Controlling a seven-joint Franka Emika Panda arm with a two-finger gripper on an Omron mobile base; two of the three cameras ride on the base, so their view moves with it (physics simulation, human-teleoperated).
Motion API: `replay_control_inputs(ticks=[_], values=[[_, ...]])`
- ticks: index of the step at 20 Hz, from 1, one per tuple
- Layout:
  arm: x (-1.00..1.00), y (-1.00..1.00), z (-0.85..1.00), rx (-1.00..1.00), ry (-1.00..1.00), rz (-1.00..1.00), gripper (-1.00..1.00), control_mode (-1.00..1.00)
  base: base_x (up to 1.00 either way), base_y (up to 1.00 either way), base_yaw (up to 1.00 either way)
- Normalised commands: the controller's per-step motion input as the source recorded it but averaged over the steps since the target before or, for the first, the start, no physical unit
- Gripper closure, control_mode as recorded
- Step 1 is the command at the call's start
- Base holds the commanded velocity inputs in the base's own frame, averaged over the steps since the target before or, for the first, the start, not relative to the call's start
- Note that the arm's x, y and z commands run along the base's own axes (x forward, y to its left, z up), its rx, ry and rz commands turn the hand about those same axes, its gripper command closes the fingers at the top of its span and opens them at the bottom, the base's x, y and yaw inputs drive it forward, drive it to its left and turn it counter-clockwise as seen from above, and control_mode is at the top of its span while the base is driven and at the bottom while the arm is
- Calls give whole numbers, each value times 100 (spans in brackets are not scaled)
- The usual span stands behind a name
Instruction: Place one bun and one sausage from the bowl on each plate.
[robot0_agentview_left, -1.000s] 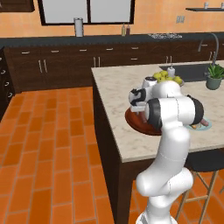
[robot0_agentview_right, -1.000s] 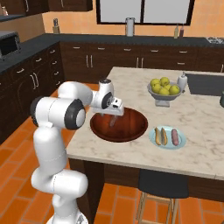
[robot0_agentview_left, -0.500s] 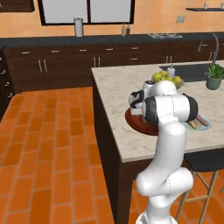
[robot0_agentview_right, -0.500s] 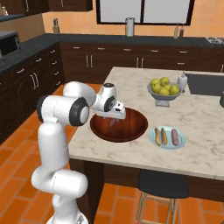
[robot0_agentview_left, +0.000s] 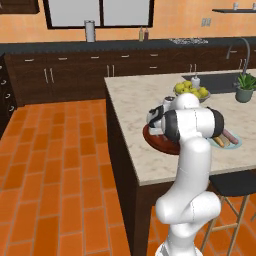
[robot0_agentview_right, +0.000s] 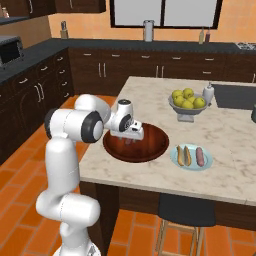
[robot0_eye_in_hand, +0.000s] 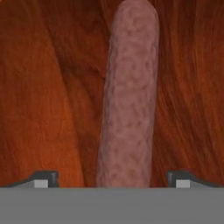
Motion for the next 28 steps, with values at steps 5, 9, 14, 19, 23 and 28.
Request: replay_control_inputs(ticks=[5,9,14,19,23,28], values=[[0,0,0,0,0,0,100,-100,0,0,0],[0,0,6,0,2,0,100,-100,0,0,0],[-22,0,62,0,1,0,100,-100,0,0,0],[-94,0,92,-1,9,-1,100,-100,0,0,0],[-100,0,53,-3,2,0,100,-100,0,0,0],[-97,57,55,-8,-1,0,100,-100,0,0,0]])
